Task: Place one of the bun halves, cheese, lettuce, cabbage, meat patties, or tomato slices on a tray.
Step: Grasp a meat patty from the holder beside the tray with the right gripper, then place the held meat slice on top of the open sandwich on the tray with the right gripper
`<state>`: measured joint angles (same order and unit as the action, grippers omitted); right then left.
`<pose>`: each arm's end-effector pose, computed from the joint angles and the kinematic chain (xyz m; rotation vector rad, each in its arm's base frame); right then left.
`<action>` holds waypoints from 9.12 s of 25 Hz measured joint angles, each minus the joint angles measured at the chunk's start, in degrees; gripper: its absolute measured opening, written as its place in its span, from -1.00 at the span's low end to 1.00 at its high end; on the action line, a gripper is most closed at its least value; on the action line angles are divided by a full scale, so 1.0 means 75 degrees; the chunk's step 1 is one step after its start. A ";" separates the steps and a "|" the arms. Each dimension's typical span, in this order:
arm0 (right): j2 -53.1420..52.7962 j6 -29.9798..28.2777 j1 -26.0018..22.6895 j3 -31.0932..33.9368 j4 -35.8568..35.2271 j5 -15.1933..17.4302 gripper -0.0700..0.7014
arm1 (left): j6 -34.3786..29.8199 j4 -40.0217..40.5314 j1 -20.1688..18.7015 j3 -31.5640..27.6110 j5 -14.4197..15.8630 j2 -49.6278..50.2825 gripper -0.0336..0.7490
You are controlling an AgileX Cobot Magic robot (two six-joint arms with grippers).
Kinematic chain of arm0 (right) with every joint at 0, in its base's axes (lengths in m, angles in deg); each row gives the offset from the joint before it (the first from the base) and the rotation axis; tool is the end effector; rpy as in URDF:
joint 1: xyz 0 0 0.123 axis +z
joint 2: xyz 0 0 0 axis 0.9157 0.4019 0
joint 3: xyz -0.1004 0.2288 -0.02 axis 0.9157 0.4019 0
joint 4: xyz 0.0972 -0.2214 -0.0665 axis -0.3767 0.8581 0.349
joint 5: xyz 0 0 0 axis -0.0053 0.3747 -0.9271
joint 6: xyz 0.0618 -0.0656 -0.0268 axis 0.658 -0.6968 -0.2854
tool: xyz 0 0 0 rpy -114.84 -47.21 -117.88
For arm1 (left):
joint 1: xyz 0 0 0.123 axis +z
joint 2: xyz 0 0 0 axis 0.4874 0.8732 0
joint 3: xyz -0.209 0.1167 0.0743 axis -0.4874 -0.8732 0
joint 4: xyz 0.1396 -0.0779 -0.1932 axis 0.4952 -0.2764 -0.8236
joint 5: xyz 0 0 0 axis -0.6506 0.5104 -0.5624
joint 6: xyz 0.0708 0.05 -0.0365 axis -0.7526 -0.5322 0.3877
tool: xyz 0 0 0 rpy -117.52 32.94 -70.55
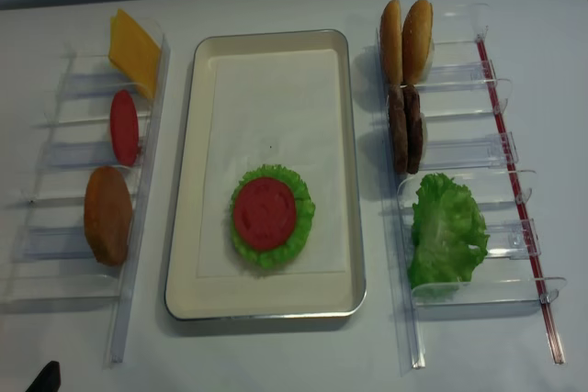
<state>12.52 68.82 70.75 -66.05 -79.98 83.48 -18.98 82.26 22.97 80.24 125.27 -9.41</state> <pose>0.0293 -0.0002 0.2636 -0.0028 2.1182 0.0548 0.0235 -0.0031 0.2631 0.1692 2.1594 -0.0422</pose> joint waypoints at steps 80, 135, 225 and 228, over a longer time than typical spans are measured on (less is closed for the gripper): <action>0.8703 -0.4133 0.1246 -0.4372 -0.5461 -0.0126 0.47 | 0.0000 0.0000 0.0000 0.0000 0.0000 0.0000 0.40; 1.3319 0.3060 0.3494 -0.6842 0.0325 -0.1208 0.43 | 0.0000 0.0000 0.0000 0.0000 0.0000 0.0000 0.39; 1.2208 -0.5348 0.3508 -0.4103 -1.0141 -0.1845 -0.37 | 0.0000 0.0000 0.0000 0.0000 -0.0026 0.0000 0.39; 1.2588 -0.5773 0.3508 -0.4103 -1.0598 -0.1912 -0.37 | 0.0000 0.0000 0.0000 0.0000 -0.0026 0.0000 0.39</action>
<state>106.93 25.52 97.06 -96.83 -159.46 69.14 -18.98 82.26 22.97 80.24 125.08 -9.41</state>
